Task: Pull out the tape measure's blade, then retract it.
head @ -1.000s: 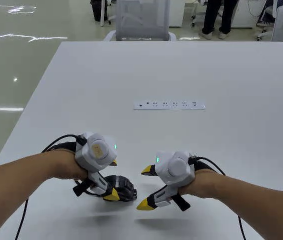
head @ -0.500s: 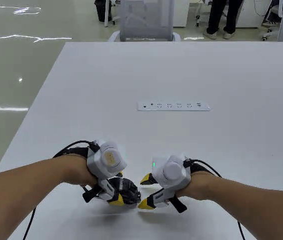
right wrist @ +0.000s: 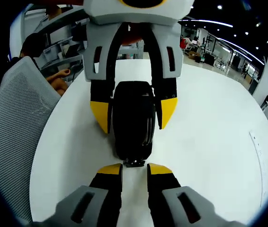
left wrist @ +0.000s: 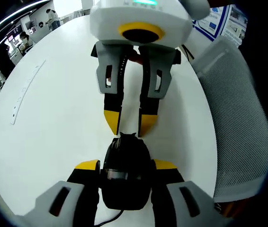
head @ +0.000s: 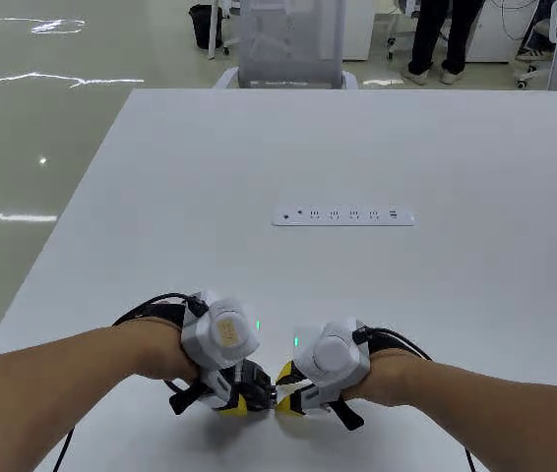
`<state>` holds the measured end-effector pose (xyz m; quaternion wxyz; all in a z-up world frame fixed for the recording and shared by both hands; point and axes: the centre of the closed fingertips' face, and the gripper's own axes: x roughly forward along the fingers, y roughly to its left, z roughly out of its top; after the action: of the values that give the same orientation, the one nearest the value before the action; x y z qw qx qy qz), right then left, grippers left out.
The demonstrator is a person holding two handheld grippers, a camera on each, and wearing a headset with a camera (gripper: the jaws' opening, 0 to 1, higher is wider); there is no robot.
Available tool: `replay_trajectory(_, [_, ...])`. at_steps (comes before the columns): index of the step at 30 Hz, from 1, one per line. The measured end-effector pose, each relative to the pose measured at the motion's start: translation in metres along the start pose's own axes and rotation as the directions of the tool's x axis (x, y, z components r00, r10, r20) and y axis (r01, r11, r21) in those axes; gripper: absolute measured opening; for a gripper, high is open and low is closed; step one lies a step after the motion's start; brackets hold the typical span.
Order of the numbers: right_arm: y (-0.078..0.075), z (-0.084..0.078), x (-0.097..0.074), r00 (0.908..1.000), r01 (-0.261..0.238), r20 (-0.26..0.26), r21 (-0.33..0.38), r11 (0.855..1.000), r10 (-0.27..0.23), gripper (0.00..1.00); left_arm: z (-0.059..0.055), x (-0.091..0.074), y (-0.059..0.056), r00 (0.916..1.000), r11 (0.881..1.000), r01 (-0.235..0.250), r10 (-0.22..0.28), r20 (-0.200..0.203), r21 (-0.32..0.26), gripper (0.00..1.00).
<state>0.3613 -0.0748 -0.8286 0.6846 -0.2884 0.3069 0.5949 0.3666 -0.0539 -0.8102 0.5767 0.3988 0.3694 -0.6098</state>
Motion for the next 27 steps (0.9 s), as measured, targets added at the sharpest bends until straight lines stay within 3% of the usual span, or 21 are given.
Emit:
replay_trajectory(10, [-0.001,0.002,0.006,1.0000,-0.003,-0.008,-0.036,0.999,0.002,0.16,0.000,0.000,0.002,0.9998,1.000,0.006,-0.006,0.021,0.002,0.36])
replay_trajectory(14, [-0.001,0.002,0.006,0.9999,-0.007,-0.013,-0.007,1.000,0.007,0.14,0.000,0.001,0.001,0.9995,1.000,0.014,-0.014,0.027,0.005,0.36])
replay_trajectory(20, [0.000,-0.001,0.006,0.9988,-0.025,-0.042,0.041,0.999,0.026,0.13,0.000,0.001,-0.001,0.9998,1.000,0.017,-0.018,0.009,0.025,0.35])
replay_trajectory(23, [0.000,-0.004,0.005,0.9984,-0.024,-0.050,0.020,1.000,0.025,0.13,-0.001,0.001,0.000,0.9998,0.999,0.019,-0.019,0.001,0.037,0.35])
replay_trajectory(25, [0.001,-0.011,0.000,0.9967,-0.034,-0.072,0.037,0.999,0.037,0.11,-0.001,0.001,0.000,0.9998,0.999,0.017,-0.017,-0.002,0.041,0.35])
replay_trajectory(26, [-0.002,-0.021,-0.010,0.9947,0.026,-0.101,0.110,0.994,-0.015,0.00,-0.001,0.001,-0.001,0.9997,0.999,0.025,-0.024,-0.002,0.047,0.35])
replay_trajectory(27, [-0.010,-0.028,-0.017,0.9946,0.021,-0.104,0.126,0.992,-0.008,0.00,-0.002,0.000,-0.003,0.9995,0.996,0.032,-0.032,-0.003,0.078,0.35])
